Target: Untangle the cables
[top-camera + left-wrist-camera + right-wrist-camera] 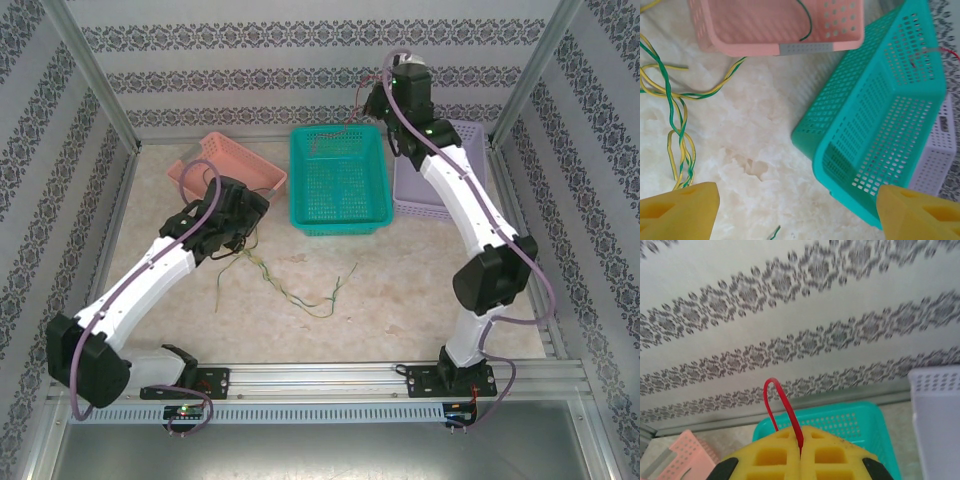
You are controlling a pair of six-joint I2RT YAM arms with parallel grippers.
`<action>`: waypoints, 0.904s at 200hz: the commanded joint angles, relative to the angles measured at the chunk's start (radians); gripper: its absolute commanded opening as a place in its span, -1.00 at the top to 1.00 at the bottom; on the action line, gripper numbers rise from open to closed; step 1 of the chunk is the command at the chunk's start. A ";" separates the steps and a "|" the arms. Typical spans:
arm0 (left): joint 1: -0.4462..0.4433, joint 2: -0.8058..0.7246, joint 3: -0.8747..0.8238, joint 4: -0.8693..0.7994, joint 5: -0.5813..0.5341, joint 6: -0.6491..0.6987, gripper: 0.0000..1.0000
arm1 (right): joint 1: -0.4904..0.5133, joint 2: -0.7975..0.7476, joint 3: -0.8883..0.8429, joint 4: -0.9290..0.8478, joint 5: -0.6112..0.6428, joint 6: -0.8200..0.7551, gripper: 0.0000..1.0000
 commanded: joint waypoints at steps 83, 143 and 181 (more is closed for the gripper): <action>0.001 -0.105 0.023 -0.085 -0.001 0.052 -0.65 | -0.043 0.084 -0.291 -0.117 -0.248 0.155 0.09; 0.001 -0.087 0.025 -0.179 -0.009 0.031 -0.63 | -0.036 -0.050 -0.237 -0.208 -0.191 0.038 -0.17; 0.004 -0.126 -0.036 -0.236 -0.025 -0.006 -0.57 | 0.013 -0.184 -0.342 -0.226 -0.149 -0.054 -0.08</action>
